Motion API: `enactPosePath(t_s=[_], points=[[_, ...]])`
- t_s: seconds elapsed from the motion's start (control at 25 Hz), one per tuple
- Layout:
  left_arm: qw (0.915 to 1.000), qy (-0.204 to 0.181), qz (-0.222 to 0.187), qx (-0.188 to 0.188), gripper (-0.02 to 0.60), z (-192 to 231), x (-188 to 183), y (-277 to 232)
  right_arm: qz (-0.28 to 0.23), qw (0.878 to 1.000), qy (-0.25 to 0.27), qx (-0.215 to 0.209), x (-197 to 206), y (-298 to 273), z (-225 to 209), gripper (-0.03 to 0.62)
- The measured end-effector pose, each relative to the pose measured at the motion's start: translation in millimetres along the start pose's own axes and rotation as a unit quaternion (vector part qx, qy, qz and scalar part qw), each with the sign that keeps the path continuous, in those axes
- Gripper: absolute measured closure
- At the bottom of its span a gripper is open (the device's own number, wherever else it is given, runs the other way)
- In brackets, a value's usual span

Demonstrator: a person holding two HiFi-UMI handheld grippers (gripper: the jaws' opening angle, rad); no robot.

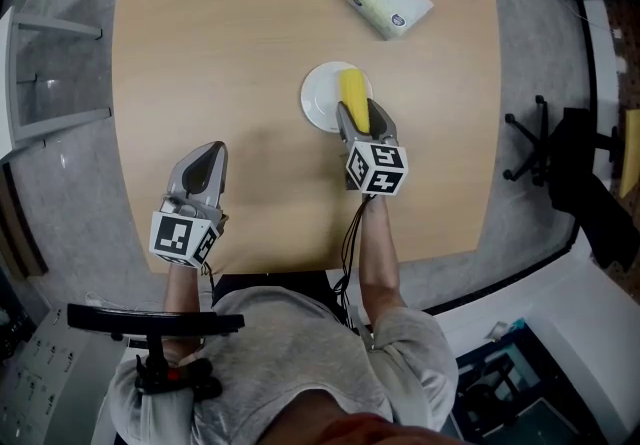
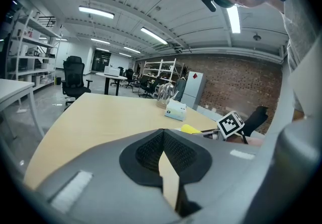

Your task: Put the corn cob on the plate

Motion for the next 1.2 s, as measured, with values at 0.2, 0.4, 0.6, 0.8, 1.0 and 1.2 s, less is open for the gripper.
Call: enactPosePath(t_s=[0.2, 0.4, 0.6, 0.8, 1.0, 1.2], points=[[1.0, 0.001, 0.0, -0.003, 0.561, 1.2, 0.9, 0.4, 0.011, 1.0, 0.006, 0.012, 1.3, -2.9, 0.0, 0.341], [1.0, -0.002, -0.001, -0.002, 0.561, 1.0, -0.3, 1.1, 0.021, 0.999, 0.017, 0.022, 1.7, -5.8, 2.2, 0.341], [1.0, -0.004, -0.002, -0.003, 0.561, 1.0, -1.7, 2.7, 0.022, 0.999, 0.016, 0.023, 1.3, -5.6, 3.1, 0.341], [1.0, -0.003, 0.001, -0.004, 0.561, 0.7, -3.1, 2.6, 0.022, 0.999, 0.017, 0.027, 2.1, -6.4, 2.9, 0.339], [1.0, -0.001, 0.002, -0.003, 0.561, 0.3, -5.2, 3.4, 0.022, 0.999, 0.017, 0.028, 1.3, -6.0, 4.4, 0.339], [1.0, -0.002, -0.004, -0.002, 0.561, -0.1, -3.0, 4.1, 0.023, 0.999, 0.016, 0.027, 1.1, -7.0, 5.6, 0.326]])
Point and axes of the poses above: the fingertips, and each gripper's own axes: y backward along the fingers, z to its left, x out of its underside, the point moved 7 cm from there along y, backward along the fingers, and after that the axes turned 11 degrees about -y, right-handed, at the moved point
